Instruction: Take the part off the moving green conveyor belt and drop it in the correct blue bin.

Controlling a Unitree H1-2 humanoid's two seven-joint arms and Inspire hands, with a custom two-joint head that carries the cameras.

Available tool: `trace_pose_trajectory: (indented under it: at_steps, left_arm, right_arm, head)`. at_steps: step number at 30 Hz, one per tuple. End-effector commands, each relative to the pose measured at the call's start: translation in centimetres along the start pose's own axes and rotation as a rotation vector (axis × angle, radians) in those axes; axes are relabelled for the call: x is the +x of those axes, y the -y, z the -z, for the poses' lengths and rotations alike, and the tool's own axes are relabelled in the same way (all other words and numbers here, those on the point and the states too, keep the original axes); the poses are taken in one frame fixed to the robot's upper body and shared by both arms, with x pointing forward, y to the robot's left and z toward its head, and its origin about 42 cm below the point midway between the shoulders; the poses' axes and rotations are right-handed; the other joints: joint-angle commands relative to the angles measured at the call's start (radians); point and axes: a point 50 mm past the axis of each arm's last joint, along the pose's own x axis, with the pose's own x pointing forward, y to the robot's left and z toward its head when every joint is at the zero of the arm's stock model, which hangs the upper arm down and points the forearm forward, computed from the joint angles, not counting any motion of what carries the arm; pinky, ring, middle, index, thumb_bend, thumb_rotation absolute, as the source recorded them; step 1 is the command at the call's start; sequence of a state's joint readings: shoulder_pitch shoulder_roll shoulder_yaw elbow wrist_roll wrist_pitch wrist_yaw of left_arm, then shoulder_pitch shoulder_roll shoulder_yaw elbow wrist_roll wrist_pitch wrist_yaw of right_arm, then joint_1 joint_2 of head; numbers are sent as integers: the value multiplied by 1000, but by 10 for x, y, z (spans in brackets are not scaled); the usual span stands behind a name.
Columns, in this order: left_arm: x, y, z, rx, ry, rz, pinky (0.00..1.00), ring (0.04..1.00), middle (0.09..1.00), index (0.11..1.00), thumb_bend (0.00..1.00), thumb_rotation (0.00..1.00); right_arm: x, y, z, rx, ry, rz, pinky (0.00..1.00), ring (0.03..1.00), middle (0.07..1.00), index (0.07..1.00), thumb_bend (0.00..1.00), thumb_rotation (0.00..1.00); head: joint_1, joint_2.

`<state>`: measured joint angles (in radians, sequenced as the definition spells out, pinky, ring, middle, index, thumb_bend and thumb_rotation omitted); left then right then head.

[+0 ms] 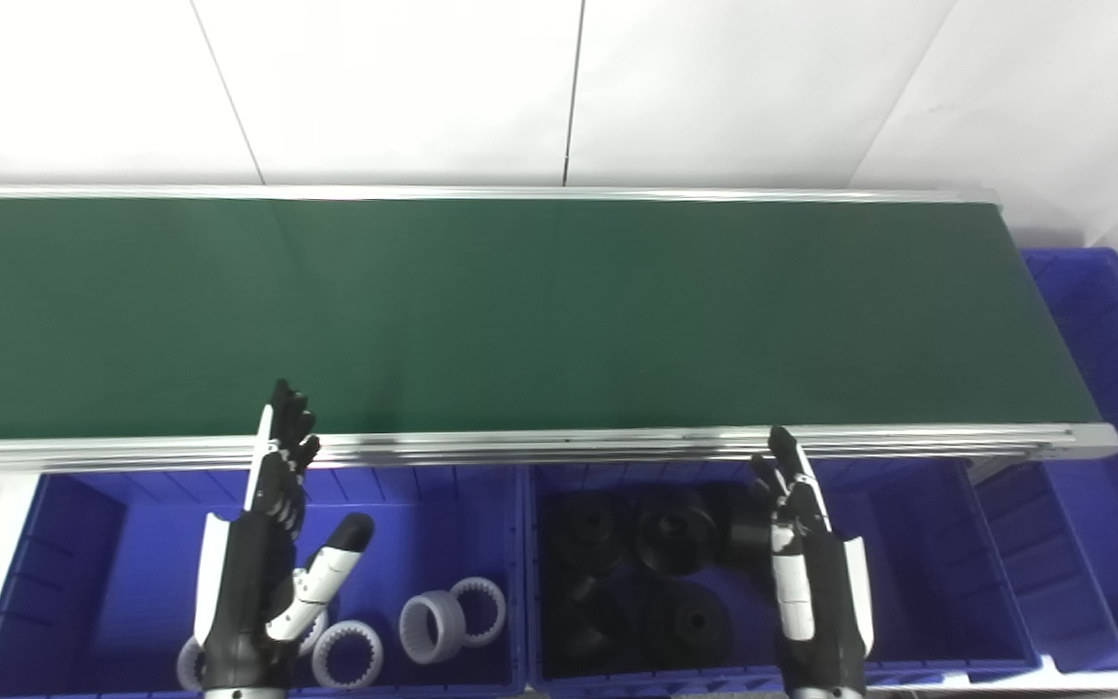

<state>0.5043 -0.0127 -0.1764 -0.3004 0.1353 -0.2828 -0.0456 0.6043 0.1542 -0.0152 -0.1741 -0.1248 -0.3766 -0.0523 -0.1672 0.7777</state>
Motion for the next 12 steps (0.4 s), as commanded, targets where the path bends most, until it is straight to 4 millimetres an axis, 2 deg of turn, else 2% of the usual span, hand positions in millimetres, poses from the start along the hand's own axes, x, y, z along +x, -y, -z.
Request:
trace_pose_trajectory:
  at_steps: [1, 8, 12]
  left_arm:
    - [-1, 0, -9, 3, 68, -11, 957, 985, 1000, 1000, 471, 694]
    - [-3, 3, -10, -23, 54, -9, 981, 994, 1000, 1000, 452, 725]
    - [-5, 5, -12, -37, 31, -12, 994, 993, 1000, 1000, 506, 751]
  right_arm:
    - [-1, 1, -7, -9, 75, -2, 895, 917, 955, 949, 709, 974]
    - [-3, 3, -6, -22, 63, -11, 887, 916, 952, 944, 720, 982]
    - [-4, 3, -7, -26, 61, -16, 888, 916, 954, 945, 717, 981]
  head:
    - [1, 1]
    - [3, 1]
    - [5, 2]
